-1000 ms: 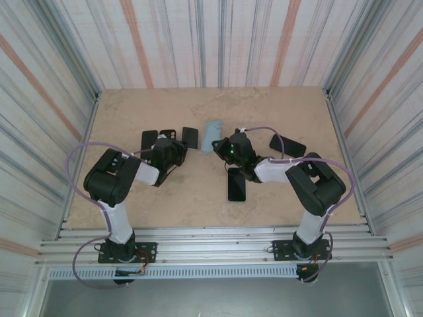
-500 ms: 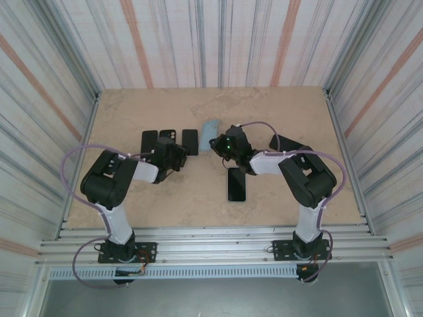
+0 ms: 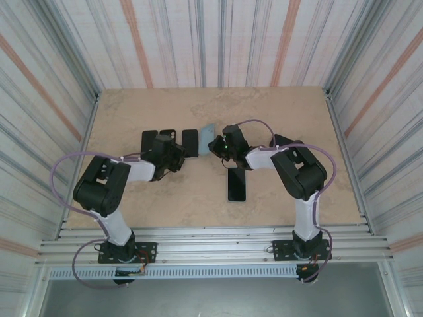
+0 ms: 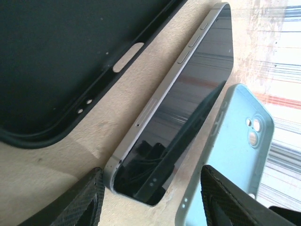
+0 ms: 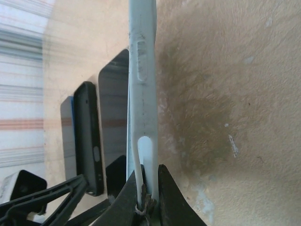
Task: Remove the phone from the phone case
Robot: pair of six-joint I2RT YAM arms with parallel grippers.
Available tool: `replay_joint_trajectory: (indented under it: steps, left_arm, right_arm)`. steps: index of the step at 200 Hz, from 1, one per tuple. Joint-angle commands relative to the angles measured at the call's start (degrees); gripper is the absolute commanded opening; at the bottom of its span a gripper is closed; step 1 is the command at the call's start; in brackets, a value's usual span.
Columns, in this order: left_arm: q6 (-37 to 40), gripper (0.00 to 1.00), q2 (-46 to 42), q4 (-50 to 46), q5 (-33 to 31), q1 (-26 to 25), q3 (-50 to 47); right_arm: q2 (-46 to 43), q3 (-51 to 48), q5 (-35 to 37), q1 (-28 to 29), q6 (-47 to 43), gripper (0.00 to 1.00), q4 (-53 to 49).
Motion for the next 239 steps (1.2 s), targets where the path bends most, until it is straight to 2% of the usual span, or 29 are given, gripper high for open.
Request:
replay_joint_trajectory:
  steps: [1,152,173,239]
  left_arm:
    - [1.48,0.58,-2.11,-4.64,0.29,1.08,-0.19]
    - [2.27,0.60,-3.97,-3.63,5.39,3.06,-0.01]
    - [2.66,0.64,-3.93,-4.42,5.86,3.01,0.37]
    - [1.70,0.64,-1.07,-1.48,8.29,2.75,1.22]
  right_arm:
    - [1.70,2.26,-1.79,-0.26,-2.94,0.03,-1.85]
    - [5.96,7.78,-4.00,-1.69,-10.73,0.11,-8.86]
    - [6.60,8.68,-3.94,-1.72,-10.96,0.12,-9.40]
    - [5.59,9.51,-3.21,-2.11,-14.52,0.25,-13.55]
